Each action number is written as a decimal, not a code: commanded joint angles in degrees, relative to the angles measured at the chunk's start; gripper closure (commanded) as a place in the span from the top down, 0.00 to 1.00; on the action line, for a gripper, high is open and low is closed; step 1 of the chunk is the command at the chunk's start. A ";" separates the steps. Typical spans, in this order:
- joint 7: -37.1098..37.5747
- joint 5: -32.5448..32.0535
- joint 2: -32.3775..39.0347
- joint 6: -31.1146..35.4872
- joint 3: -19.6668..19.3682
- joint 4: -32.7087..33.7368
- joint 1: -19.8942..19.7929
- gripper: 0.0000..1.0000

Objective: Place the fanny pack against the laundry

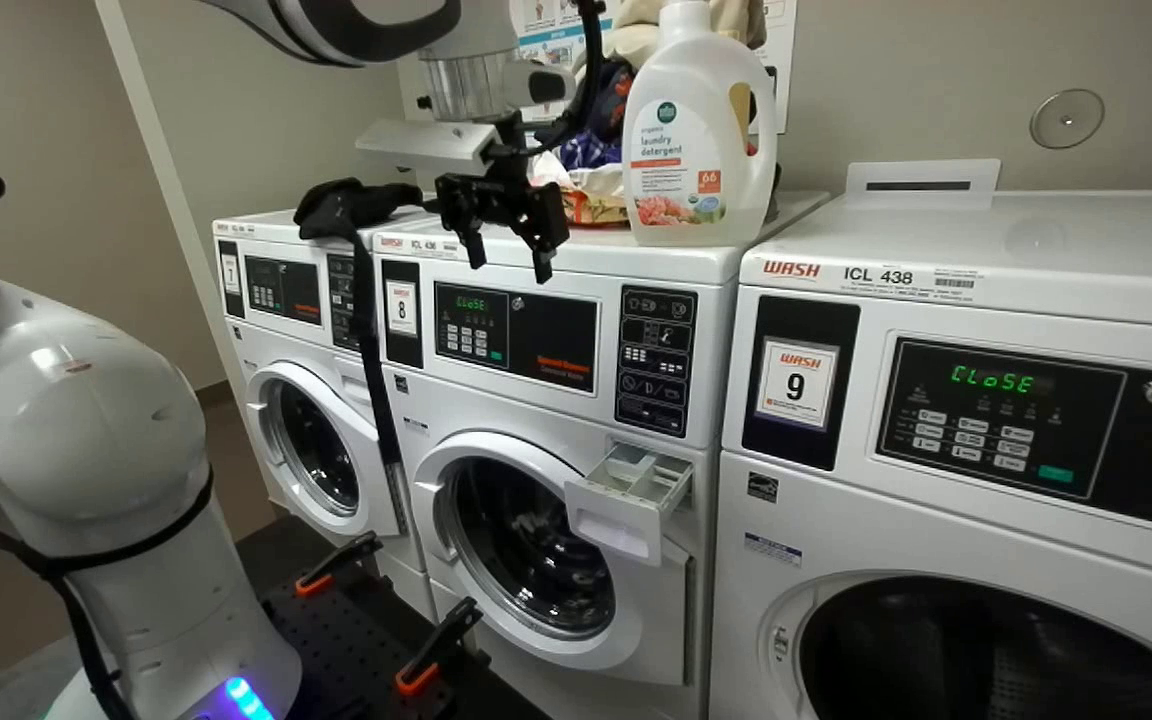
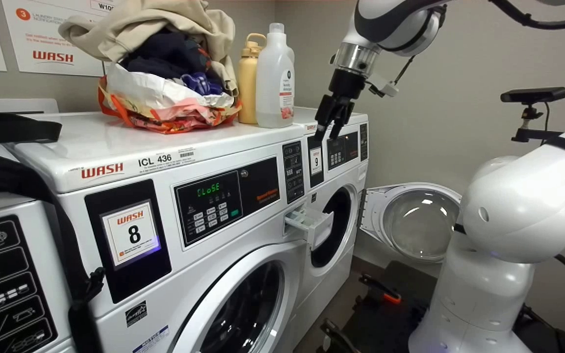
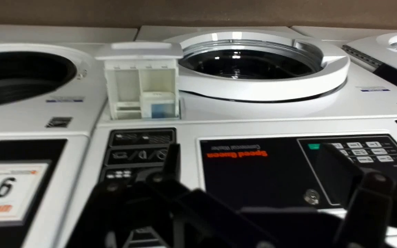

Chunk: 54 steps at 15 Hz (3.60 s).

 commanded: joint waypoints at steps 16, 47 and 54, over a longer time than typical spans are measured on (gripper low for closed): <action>-31.21 23.74 36.51 5.84 19.57 42.51 22.34 1.00; -69.50 41.00 59.29 22.11 36.92 50.27 20.43 1.00; -69.14 37.28 59.67 25.22 37.93 49.54 19.59 0.60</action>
